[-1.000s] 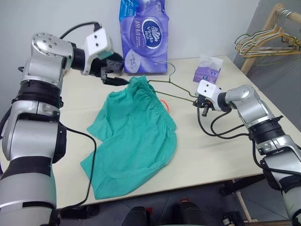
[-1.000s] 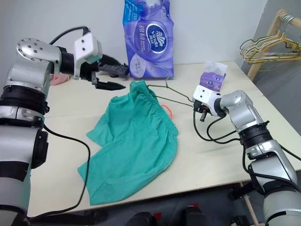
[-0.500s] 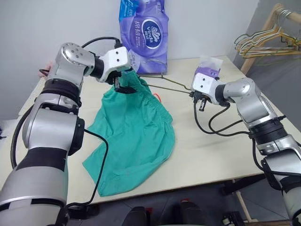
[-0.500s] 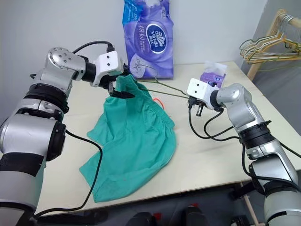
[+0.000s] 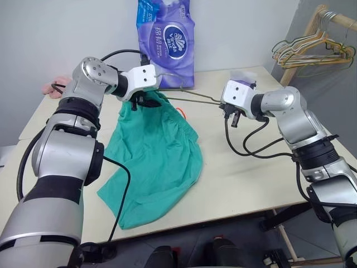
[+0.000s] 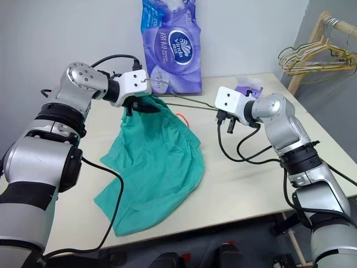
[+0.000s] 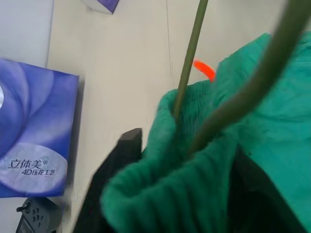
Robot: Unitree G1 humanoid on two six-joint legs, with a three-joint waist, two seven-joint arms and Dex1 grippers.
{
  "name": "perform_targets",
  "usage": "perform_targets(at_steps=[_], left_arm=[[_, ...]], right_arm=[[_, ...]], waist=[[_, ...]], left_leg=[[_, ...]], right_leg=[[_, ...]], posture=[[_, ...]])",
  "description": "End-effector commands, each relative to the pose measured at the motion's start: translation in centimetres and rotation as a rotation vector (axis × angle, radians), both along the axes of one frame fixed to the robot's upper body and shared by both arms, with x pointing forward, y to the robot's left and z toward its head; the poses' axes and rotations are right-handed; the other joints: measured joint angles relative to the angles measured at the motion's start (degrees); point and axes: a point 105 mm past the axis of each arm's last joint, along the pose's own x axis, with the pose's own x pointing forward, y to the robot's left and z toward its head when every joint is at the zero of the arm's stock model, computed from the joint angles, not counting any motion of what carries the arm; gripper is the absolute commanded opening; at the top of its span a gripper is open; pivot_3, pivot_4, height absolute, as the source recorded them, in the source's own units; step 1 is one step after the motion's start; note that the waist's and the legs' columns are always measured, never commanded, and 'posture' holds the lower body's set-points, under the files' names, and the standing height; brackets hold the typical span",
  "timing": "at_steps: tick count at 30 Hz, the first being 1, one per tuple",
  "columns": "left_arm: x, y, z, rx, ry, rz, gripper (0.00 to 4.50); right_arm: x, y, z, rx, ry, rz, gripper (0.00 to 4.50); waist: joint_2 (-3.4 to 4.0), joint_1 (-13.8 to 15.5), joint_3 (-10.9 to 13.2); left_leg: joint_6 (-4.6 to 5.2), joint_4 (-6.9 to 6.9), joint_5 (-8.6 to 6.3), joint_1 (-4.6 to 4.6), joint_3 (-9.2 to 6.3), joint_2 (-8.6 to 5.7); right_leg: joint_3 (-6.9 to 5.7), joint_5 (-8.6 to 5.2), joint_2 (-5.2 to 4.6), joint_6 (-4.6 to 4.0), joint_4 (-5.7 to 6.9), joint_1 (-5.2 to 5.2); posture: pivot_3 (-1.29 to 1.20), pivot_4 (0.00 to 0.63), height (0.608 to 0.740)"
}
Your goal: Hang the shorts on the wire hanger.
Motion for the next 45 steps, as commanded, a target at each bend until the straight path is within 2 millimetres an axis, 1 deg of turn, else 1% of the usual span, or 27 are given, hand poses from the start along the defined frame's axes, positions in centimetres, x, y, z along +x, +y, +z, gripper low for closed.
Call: perform_targets(at_steps=[1, 3, 4, 9, 12, 15, 18, 20, 22, 23, 25, 27, 29, 30, 31, 33, 34, 36, 38, 41, 44, 45], left_arm=[[0.2, -0.2, 1.3, -0.016, -0.051, -0.001, 0.77], [0.2, -0.3, 1.3, -0.019, -0.053, 0.001, 0.23], [0.2, -0.3, 1.3, -0.02, -0.054, 0.001, 0.05], [0.2, -0.7, 0.9, -0.011, -0.051, -0.011, 0.01], [0.3, -0.6, 0.8, -0.022, -0.053, -0.001, 0.0], [0.4, -0.5, 0.8, -0.03, -0.055, 0.003, 0.0], [0.4, -0.1, 0.6, -0.027, -0.056, 0.017, 0.0], [0.3, 0.6, 0.5, -0.024, -0.054, 0.034, 0.0], [0.1, 1.8, 0.1, -0.013, -0.051, 0.051, 0.0], [0.0, 2.3, -0.1, -0.003, -0.046, 0.055, 0.0], [-0.6, 3.4, -0.8, 0.01, -0.015, 0.052, 0.0], [-1.1, 4.2, -1.4, -0.013, 0.01, 0.049, 0.0], [-1.4, 4.5, -1.6, -0.042, 0.022, 0.047, 0.0], [-1.4, 4.5, -1.5, -0.069, 0.023, 0.047, 0.0], [-1.5, 4.4, -1.3, -0.102, 0.026, 0.047, 0.0], [-1.6, 4.1, -0.8, -0.162, 0.028, 0.041, 0.0], [-1.7, 4.0, -0.6, -0.19, 0.031, 0.038, 0.0], [-1.7, 4.1, 0.2, -0.279, 0.043, 0.056, 0.0], [-1.7, 4.2, 0.8, -0.36, 0.063, 0.079, 0.0], [-1.9, 4.3, 1.2, -0.501, 0.122, 0.104, 0.0], [-2.4, 4.9, 0.5, -0.513, 0.151, 0.121, 0.0], [-2.6, 5.1, 0.3, -0.51, 0.158, 0.125, 0.0]], right_arm=[[-0.7, 1.0, 3.4, 0.032, -0.11, 0.041, 0.0], [-0.7, 1.1, 3.5, 0.032, -0.112, 0.043, 0.0], [-0.8, 1.1, 3.5, 0.032, -0.112, 0.043, 0.0], [-0.8, 1.1, 3.6, 0.033, -0.121, 0.044, 0.0], [-1.3, 1.4, 3.6, 0.028, -0.103, 0.068, 0.74], [-1.7, 1.4, 3.6, 0.007, -0.102, 0.085, 1.73], [-2.0, 1.0, 3.6, -0.019, -0.118, 0.083, 2.82], [-2.6, 0.2, 3.5, -0.015, -0.103, 0.07, 3.56], [-3.4, -1.1, 3.5, 0.021, -0.066, 0.022, 4.23], [-3.6, -1.7, 3.4, 0.043, -0.044, -0.006, 4.47], [-4.1, -3.1, 3.2, 0.11, 0.016, -0.07, 4.47], [-4.3, -4.2, 3.1, 0.252, 0.109, -0.133, 4.47], [-4.4, -4.3, 3.0, 0.409, 0.208, -0.172, 4.47], [-4.6, -4.0, 2.4, 0.499, 0.295, -0.18, 4.47], [-4.8, -3.6, 1.3, 0.558, 0.386, -0.182, 4.47], [-4.9, -2.7, -0.9, 0.619, 0.506, -0.178, 4.47], [-4.9, -2.2, -1.6, 0.646, 0.551, -0.174, 4.47], [-4.9, -0.2, -3.2, 0.734, 0.691, -0.129, 4.47], [-4.6, 1.4, -4.1, 0.805, 0.799, -0.087, 4.47], [-2.9, 2.7, -5.6, 0.899, 0.89, -0.093, 4.47], [-1.4, 3.2, -6.4, 0.965, 0.94, -0.106, 4.47], [-0.7, 3.3, -7.1, 0.975, 0.948, -0.128, 4.47]], waist=[[0.0, 0.0, 0.0], [0.0, 0.0, 0.0], [0.0, 0.0, 0.0], [0.0, -0.02, 0.0], [0.0, -0.01, 0.0], [0.0, -0.03, 0.0], [-0.01, -0.03, -0.01], [-0.04, 0.0, -0.03], [-0.09, 0.01, -0.08], [-0.09, -0.04, -0.08], [-0.09, -0.19, -0.07], [-0.1, -0.25, -0.08], [-0.14, -0.16, -0.11], [-0.25, -0.09, -0.17], [-0.39, -0.04, -0.26], [-0.65, -0.07, -0.44], [-0.74, -0.1, -0.5], [-0.75, -0.29, -0.55], [-0.76, -0.56, -0.57], [-0.76, -1.08, -0.62], [-0.76, -1.46, -0.65], [-0.78, -1.55, -0.67]], left_leg=[[0.01, 0.09, -0.01, -0.02, -0.01, 0.0], [0.02, 0.21, -0.01, -0.06, 0.0, -0.01], [0.02, 0.25, -0.01, -0.06, 0.0, -0.03], [0.03, 0.38, -0.01, -0.03, -0.01, -0.04], [0.02, 0.38, -0.01, -0.02, -0.02, -0.02], [0.02, 0.39, -0.01, -0.02, -0.04, -0.01], [0.02, 0.39, -0.01, -0.02, -0.02, -0.01], [0.02, 0.4, -0.01, -0.03, -0.03, -0.02], [0.02, 0.4, -0.01, -0.03, -0.05, -0.02], [0.02, 0.39, -0.01, -0.02, -0.05, -0.01], [0.02, 0.4, -0.01, -0.02, 0.01, 0.0], [0.02, 0.4, -0.01, 0.0, 0.03, 0.02], [0.02, 0.42, -0.01, 0.02, -0.01, 0.04], [0.02, 0.46, -0.01, 0.04, -0.02, 0.04], [0.02, 0.49, -0.01, 0.08, -0.03, 0.05], [0.01, 0.51, -0.01, 0.09, -0.08, 0.06], [0.01, 0.51, -0.01, 0.1, -0.08, 0.06], [0.01, 0.52, -0.01, 0.09, -0.03, 0.04], [0.01, 0.53, -0.01, 0.1, 0.02, 0.03], [0.0, 0.52, 0.0, 0.09, -0.03, 0.05], [-0.01, 0.52, 0.0, 0.08, -0.03, 0.03], [-0.01, 0.52, 0.0, 0.08, -0.03, 0.03]], right_leg=[[-0.01, 0.0, 0.0, 0.0, 0.02, 0.0], [0.0, 0.0, 0.01, 0.0, 0.04, 0.01], [-0.01, 0.01, 0.01, 0.0, 0.04, 0.03], [-0.01, 0.02, 0.02, 0.01, 0.07, 0.1], [-0.01, 0.03, 0.03, 0.01, 0.1, 0.09], [-0.02, 0.03, 0.03, 0.0, 0.11, 0.09], [-0.01, 0.04, 0.02, -0.01, 0.11, 0.09], [-0.02, 0.05, 0.02, -0.02, 0.11, 0.09], [-0.04, 0.05, 0.02, -0.02, 0.1, 0.1], [-0.03, 0.05, 0.02, -0.02, 0.1, 0.1], [0.03, 0.05, 0.01, -0.03, 0.12, 0.09], [0.02, 0.08, 0.01, -0.07, 0.13, 0.09], [-0.02, 0.1, 0.02, -0.11, 0.17, 0.1], [-0.03, 0.1, 0.02, -0.11, 0.29, 0.1], [-0.03, 0.1, 0.02, -0.11, 0.39, 0.11], [-0.07, 0.1, 0.02, -0.12, 0.47, 0.11], [-0.07, 0.1, 0.02, -0.11, 0.47, 0.11], [-0.02, 0.1, 0.01, -0.11, 0.47, 0.11], [0.02, 0.1, 0.0, -0.11, 0.51, 0.1], [-0.01, 0.1, 0.0, -0.12, 0.53, 0.08], [0.0, 0.1, -0.03, -0.12, 0.53, 0.07], [0.01, 0.1, -0.04, -0.12, 0.53, 0.07]], posture=[[0.03, 0.035, 0.74], [0.02, 0.039, 0.74], [0.02, 0.038, 0.74], [0.02, 0.038, 0.74], [0.02, 0.032, 0.74], [0.01, 0.025, 0.74], [0.01, 0.021, 0.74], [0.01, 0.019, 0.74], [0.01, 0.02, 0.74], [0.01, 0.021, 0.74], [0.0, 0.023, 0.74], [0.0, 0.023, 0.74], [0.0, 0.024, 0.74], [0.0, 0.023, 0.74], [0.0, 0.023, 0.74], [0.0, 0.021, 0.74], [-0.01, 0.016, 0.74], [-0.01, 0.01, 0.74], [-0.01, 0.01, 0.74], [0.01, 0.006, 0.74], [0.03, 0.008, 0.74], [0.03, 0.008, 0.74]])
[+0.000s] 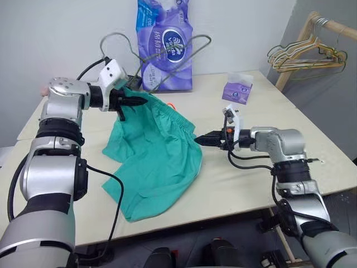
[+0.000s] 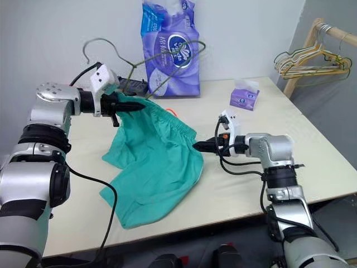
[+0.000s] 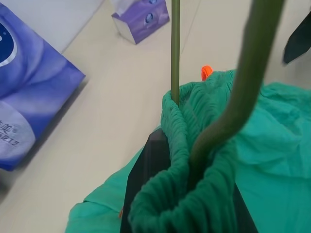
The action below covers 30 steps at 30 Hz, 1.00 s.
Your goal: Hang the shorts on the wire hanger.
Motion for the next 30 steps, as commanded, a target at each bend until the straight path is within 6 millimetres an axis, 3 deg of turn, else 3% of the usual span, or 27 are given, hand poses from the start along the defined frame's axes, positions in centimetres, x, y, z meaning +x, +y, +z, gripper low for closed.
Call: perform_targets(at_steps=[1, 5, 13, 22, 25, 28, 30], left_arm=[[-0.6, 0.5, 1.4, -0.029, -0.036, 0.001, 0.0], [-1.2, 1.0, 1.0, -0.018, -0.029, 0.01, 0.0], [-1.9, 1.4, 0.9, -0.007, -0.022, 0.026, 0.0], [-1.9, 1.8, 0.7, 0.009, -0.047, 0.057, 0.0], [-2.0, 1.7, 0.7, 0.011, -0.048, 0.054, 0.0], [-1.9, 1.6, 0.6, 0.013, -0.05, 0.053, 0.0], [-1.9, 1.6, 0.7, 0.013, -0.052, 0.053, 0.0]], right_arm=[[2.3, -0.1, 0.1, 0.048, -0.022, -0.059, 4.47], [3.5, 0.7, -0.9, 0.083, 0.012, -0.089, 4.47], [3.7, 3.6, -1.8, 0.089, 0.022, -0.054, 4.47], [3.8, 5.3, 0.5, 0.239, 0.062, -0.039, 4.47], [3.7, 5.6, 0.4, 0.238, 0.061, -0.039, 4.47], [3.6, 5.9, -0.1, 0.208, 0.057, -0.037, 3.87], [3.6, 5.9, -0.2, 0.204, 0.056, -0.032, 3.25]], waist=[[-0.06, -0.2, -0.07], [-0.17, -0.3, -0.17], [-0.19, -0.16, -0.23], [-0.21, 0.09, -0.25], [-0.21, 0.1, -0.26], [-0.21, 0.1, -0.26], [-0.21, 0.1, -0.26]], left_leg=[[0.0, 0.0, 0.0, 0.0, 0.0, 0.0], [-0.02, -0.04, 0.0, -0.02, -0.02, 0.03], [-0.05, -0.04, 0.0, -0.06, 0.0, 0.02], [-0.07, -0.04, 0.0, -0.06, -0.01, 0.0], [-0.08, -0.04, 0.0, -0.06, -0.02, 0.0], [-0.08, -0.04, 0.0, -0.07, -0.02, -0.01], [-0.08, -0.04, 0.0, -0.07, -0.02, -0.01]], right_leg=[[0.0, 0.0, -0.01, 0.0, 0.01, -0.01], [0.0, 0.0, 0.0, -0.01, 0.02, -0.07], [0.05, 0.0, -0.04, -0.01, 0.26, -0.14], [0.06, 0.0, -0.08, -0.01, 0.25, -0.15], [0.05, 0.0, -0.08, -0.01, 0.26, -0.15], [0.05, 0.0, -0.1, -0.01, 0.26, -0.15], [0.04, 0.0, -0.09, -0.01, 0.26, -0.15]], posture=[[0.04, 0.006, 0.74], [0.06, 0.008, 0.74], [0.1, 0.012, 0.74], [0.11, 0.021, 0.74], [0.11, 0.02, 0.74], [0.11, 0.019, 0.74], [0.11, 0.02, 0.74]])
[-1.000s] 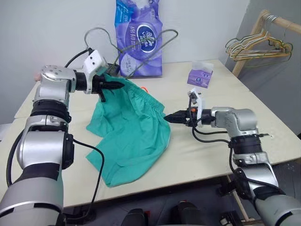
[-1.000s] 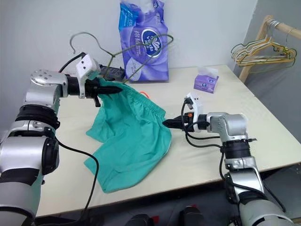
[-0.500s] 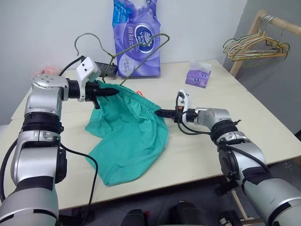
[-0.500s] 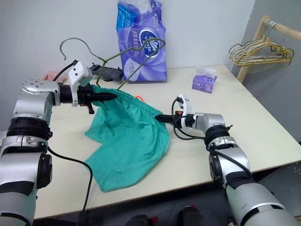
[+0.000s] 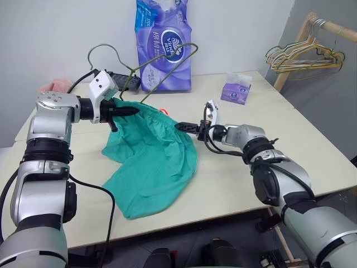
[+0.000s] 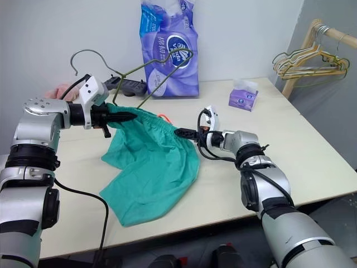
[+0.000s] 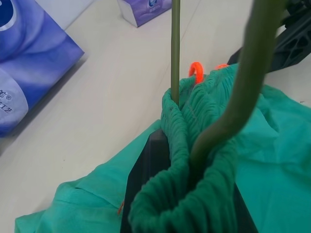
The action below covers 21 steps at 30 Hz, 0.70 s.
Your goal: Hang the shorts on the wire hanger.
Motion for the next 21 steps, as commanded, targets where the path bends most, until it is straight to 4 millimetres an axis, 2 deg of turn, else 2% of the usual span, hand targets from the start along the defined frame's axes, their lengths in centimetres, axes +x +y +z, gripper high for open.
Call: perform_targets(at_steps=[1, 9, 12, 14, 17, 19, 21], left_arm=[[-0.2, -0.1, 1.9, 0.004, -0.073, -0.012, 0.0], [-0.2, 0.0, 1.7, 0.003, -0.075, -0.007, 0.0], [-0.5, 0.4, 1.4, 0.002, -0.062, -0.003, 0.0], [-0.9, 0.7, 1.1, -0.001, -0.042, -0.004, 0.0], [-1.7, 1.2, 0.3, -0.006, 0.002, -0.013, 0.0], [-2.7, 1.4, -0.8, -0.004, 0.056, -0.032, 0.0], [-4.0, 1.3, -2.0, -0.002, 0.125, -0.069, 0.0]], right_arm=[[0.3, 0.2, 1.0, 0.005, -0.046, 0.0, 2.9], [0.9, -1.1, 0.7, -0.093, -0.113, -0.019, 0.02], [1.5, -3.2, 0.2, -0.293, -0.273, -0.007, 0.02], [2.0, -4.8, 0.7, -0.411, -0.411, -0.005, 0.02], [2.7, -7.6, 2.5, -0.594, -0.675, -0.033, 0.02], [3.0, -9.7, 4.2, -0.747, -0.874, -0.064, 0.02], [2.8, -11.0, 6.0, -0.847, -1.043, -0.082, 0.02]], waist=[[0.0, 0.0, 0.0], [0.0, 0.0, 0.0], [0.0, 0.06, 0.0], [0.01, 0.21, 0.01], [0.03, 0.18, 0.02], [0.03, 0.05, 0.03], [0.03, -0.04, 0.02]], left_leg=[[0.0, 0.0, 0.0, 0.0, 0.0, 0.0], [0.0, 0.0, 0.0, 0.0, 0.0, 0.0], [0.0, 0.0, 0.0, 0.0, 0.0, 0.0], [0.0, 0.0, 0.0, -0.01, 0.0, -0.02], [0.0, 0.0, 0.0, -0.01, 0.0, -0.03], [0.0, 0.0, 0.0, -0.01, 0.01, -0.03], [0.0, -0.02, 0.0, -0.02, 0.01, -0.02]], right_leg=[[0.01, 0.0, 0.0, 0.0, 0.01, 0.0], [0.01, 0.0, 0.0, 0.0, -0.01, 0.0], [0.0, 0.0, 0.0, 0.0, -0.01, 0.0], [0.01, 0.0, -0.01, 0.0, -0.03, 0.0], [0.01, 0.0, -0.01, 0.0, -0.04, -0.01], [0.01, -0.01, 0.0, 0.01, -0.06, -0.02], [0.02, -0.01, 0.01, 0.01, -0.07, -0.04]], posture=[[0.11, 0.019, 0.74], [0.12, 0.025, 0.74], [0.11, 0.028, 0.74], [0.11, 0.03, 0.74], [0.1, 0.033, 0.74], [0.1, 0.033, 0.74], [0.08, 0.03, 0.74]])
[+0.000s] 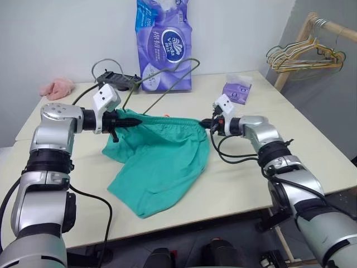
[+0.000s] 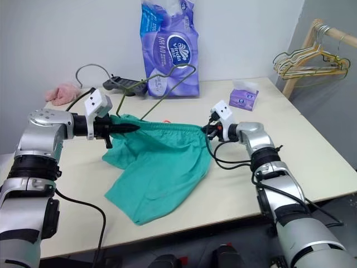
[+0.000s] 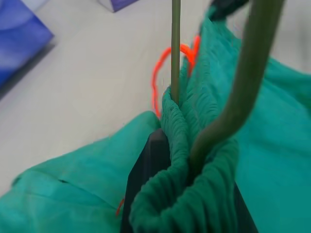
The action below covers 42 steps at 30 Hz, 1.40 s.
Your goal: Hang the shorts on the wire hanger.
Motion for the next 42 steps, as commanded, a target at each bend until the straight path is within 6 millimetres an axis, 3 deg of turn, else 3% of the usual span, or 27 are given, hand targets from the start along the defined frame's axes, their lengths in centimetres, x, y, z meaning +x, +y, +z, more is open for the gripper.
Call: perform_targets(at_steps=[1, 5, 11, 18, 30, 37, 42], left_arm=[[-2.1, 1.6, 0.8, 0.017, 0.032, -0.009, 0.0], [-3.2, 1.8, -1.2, 0.093, 0.107, -0.026, 0.0], [-2.4, 2.2, -1.9, 0.159, 0.085, 0.001, 0.0], [-1.8, 2.1, -1.7, 0.145, 0.066, 0.007, 0.0], [-2.2, 2.6, -1.9, 0.207, 0.088, -0.051, 0.0], [-2.2, 3.9, -2.4, 0.298, 0.091, -0.044, 0.0], [-1.8, 3.7, -2.3, 0.289, 0.077, -0.044, 0.0]], right_arm=[[0.5, -3.9, 3.5, -0.166, -0.3, -0.084, 0.02], [-0.5, -4.6, 6.5, -0.209, -0.523, -0.067, 0.02], [-3.0, -3.5, 9.5, -0.239, -0.747, 0.04, 0.02], [-4.6, -3.8, 9.6, -0.246, -0.77, 0.079, 0.02], [-3.7, -4.7, 10.5, -0.276, -0.791, 0.043, 0.02], [-4.4, -5.1, 11.8, -0.316, -0.851, 0.067, 0.02], [-5.2, -5.0, 12.6, -0.355, -0.907, 0.099, 0.02]], waist=[[0.0, -0.18, 0.0], [0.0, -0.17, 0.0], [-0.02, 0.08, -0.02], [-0.04, 0.05, -0.03], [-0.04, -0.01, -0.03], [-0.03, -0.02, -0.02], [-0.04, -0.02, -0.02]], left_leg=[[0.0, -0.01, 0.0, 0.0, 0.0, 0.01], [0.0, -0.04, 0.0, 0.03, 0.01, 0.07], [0.0, -0.02, 0.0, 0.03, 0.06, 0.05], [0.02, 0.0, 0.0, 0.06, 0.08, 0.05], [0.02, 0.0, 0.0, 0.07, 0.1, 0.05], [0.02, 0.0, 0.0, 0.08, 0.1, 0.06], [0.03, 0.0, -0.01, 0.08, 0.1, 0.06]], right_leg=[[0.0, 0.0, 0.01, 0.0, -0.05, -0.01], [0.01, -0.02, 0.08, -0.04, -0.09, -0.01], [0.04, -0.02, 0.07, -0.04, -0.14, 0.02], [0.05, -0.02, 0.07, -0.04, -0.17, 0.08], [0.05, -0.02, 0.11, -0.05, -0.18, 0.08], [0.05, -0.03, 0.11, -0.05, -0.18, 0.09], [0.05, -0.03, 0.11, -0.05, -0.18, 0.09]], posture=[[0.07, 0.03, 0.74], [0.06, 0.021, 0.74], [0.04, 0.012, 0.74], [0.04, 0.014, 0.74], [0.03, 0.013, 0.74], [0.03, 0.021, 0.74], [0.02, 0.018, 0.74]])
